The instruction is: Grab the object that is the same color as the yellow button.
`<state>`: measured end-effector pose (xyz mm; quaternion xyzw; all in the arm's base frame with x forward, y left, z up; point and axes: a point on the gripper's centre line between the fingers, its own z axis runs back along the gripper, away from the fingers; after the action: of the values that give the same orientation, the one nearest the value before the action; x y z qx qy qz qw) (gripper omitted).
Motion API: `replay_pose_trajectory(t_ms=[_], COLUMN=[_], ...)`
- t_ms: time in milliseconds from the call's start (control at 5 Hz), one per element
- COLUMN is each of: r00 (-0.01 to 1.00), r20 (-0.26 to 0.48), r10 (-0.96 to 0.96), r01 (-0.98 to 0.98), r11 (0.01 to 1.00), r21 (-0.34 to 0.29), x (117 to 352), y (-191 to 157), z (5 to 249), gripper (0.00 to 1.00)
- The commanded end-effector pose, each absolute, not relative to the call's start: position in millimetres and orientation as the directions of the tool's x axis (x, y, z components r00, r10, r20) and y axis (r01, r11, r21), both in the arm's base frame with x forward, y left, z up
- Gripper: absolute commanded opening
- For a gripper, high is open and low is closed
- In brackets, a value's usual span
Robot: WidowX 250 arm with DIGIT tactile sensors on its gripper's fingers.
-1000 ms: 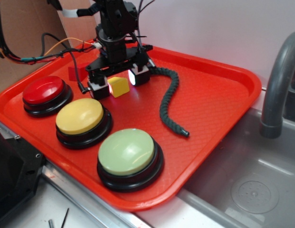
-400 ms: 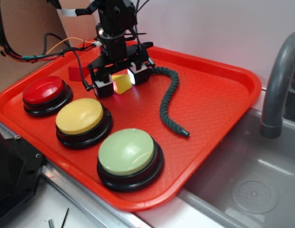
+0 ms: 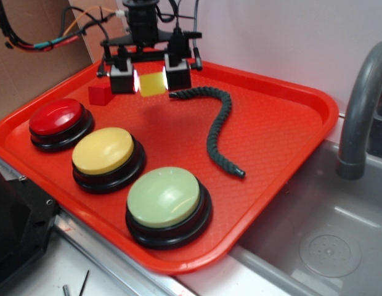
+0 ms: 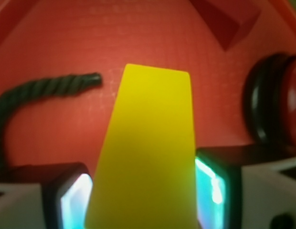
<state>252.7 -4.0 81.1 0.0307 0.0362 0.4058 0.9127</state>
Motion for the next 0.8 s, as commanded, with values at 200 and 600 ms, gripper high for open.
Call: replay_pose_trajectory(t_ms=[200, 600], r00=[0.938, 0.942], r20=[0.015, 0.074], r10=[0.347, 0.327], r01=[-0.345, -0.317], r11=[0.935, 0.941], r21=[-0.083, -0.121], x=[246.5, 230.0], y=[2.9, -0.3], z=[202.8, 235.8], gripper=[0.00, 0.00])
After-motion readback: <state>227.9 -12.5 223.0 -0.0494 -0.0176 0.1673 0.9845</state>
